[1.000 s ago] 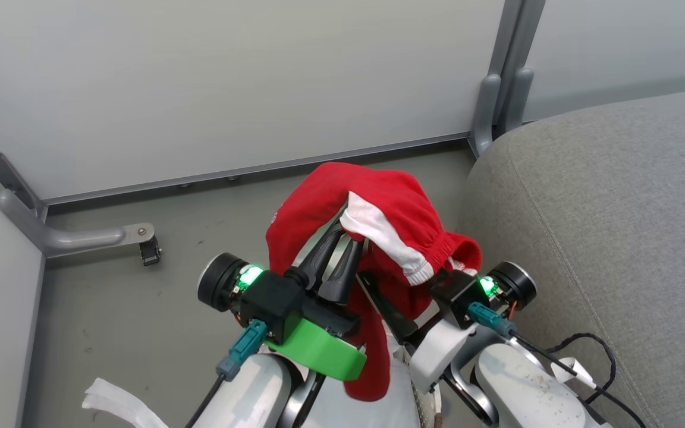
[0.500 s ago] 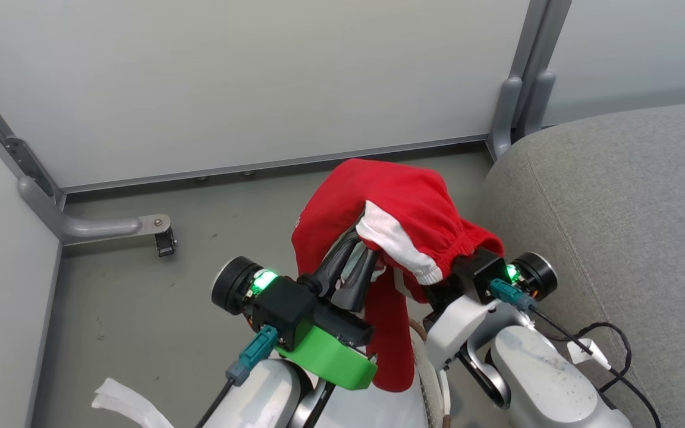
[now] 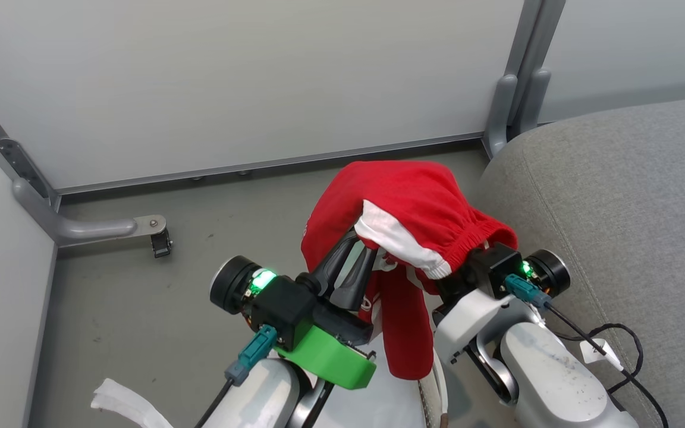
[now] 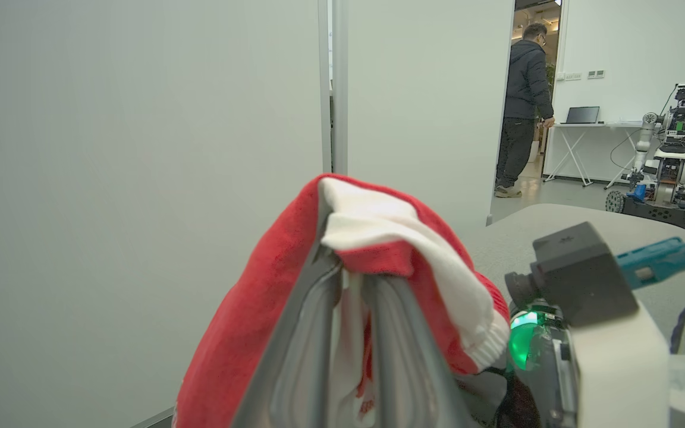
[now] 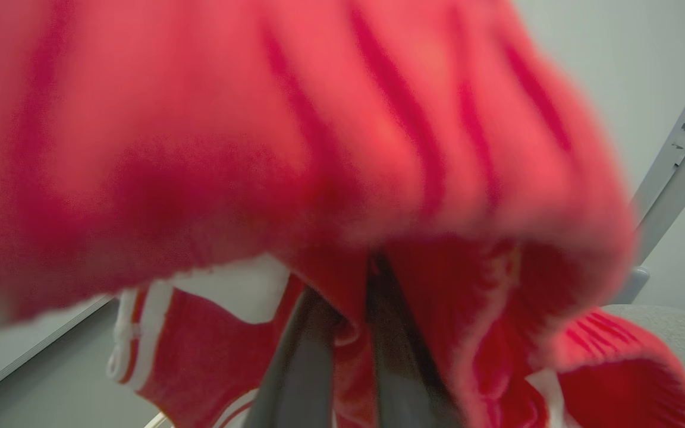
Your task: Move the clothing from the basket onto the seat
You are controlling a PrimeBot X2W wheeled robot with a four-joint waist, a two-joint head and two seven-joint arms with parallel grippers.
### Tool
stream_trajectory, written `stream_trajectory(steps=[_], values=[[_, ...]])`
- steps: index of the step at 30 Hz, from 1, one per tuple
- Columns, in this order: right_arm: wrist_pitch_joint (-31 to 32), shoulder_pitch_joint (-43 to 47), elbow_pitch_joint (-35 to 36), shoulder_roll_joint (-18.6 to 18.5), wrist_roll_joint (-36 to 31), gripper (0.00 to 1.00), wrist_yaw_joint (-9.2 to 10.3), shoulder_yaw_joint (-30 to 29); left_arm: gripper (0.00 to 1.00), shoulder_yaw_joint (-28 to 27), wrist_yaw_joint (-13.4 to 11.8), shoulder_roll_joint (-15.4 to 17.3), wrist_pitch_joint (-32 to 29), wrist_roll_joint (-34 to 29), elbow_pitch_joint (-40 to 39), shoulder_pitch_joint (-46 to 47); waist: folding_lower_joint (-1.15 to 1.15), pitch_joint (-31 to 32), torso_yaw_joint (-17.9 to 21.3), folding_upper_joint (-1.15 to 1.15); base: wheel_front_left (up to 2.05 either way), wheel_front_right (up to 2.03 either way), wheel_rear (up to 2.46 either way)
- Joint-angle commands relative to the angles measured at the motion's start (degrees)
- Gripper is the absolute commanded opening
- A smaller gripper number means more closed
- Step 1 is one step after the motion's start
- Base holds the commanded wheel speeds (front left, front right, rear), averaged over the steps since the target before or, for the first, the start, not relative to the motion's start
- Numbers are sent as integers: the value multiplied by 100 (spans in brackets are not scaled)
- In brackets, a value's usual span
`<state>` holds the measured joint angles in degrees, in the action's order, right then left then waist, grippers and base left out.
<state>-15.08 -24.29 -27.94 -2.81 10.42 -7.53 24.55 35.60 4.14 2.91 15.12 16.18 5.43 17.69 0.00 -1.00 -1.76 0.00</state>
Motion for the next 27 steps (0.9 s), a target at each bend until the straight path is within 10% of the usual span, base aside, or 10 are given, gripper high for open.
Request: stream_trajectory(steps=[1, 3, 6, 27], values=[[-12, 56, 55, -25, -46, 0, 8, -46, 0, -2, 30, 0, 5, -68, -37, 3, 0, 0, 8, 0, 0, 0, 0], [-12, 73, 148, -25, -58, 0, 8, -92, 17, 0, 23, 0, 5, -95, -42, 3, 0, -6, 17, 0, 0, 0, 0], [-12, 119, 291, -23, -122, 0, 8, -156, 100, 6, 42, 1, 5, -98, -61, 3, 0, -13, 31, 0, 0, 0, 0], [-13, 326, 788, -24, -461, 0, 8, -701, 100, -257, 31, 1, 5, -272, 33, -138, 0, -38, 304, 0, 0, 0, 0]])
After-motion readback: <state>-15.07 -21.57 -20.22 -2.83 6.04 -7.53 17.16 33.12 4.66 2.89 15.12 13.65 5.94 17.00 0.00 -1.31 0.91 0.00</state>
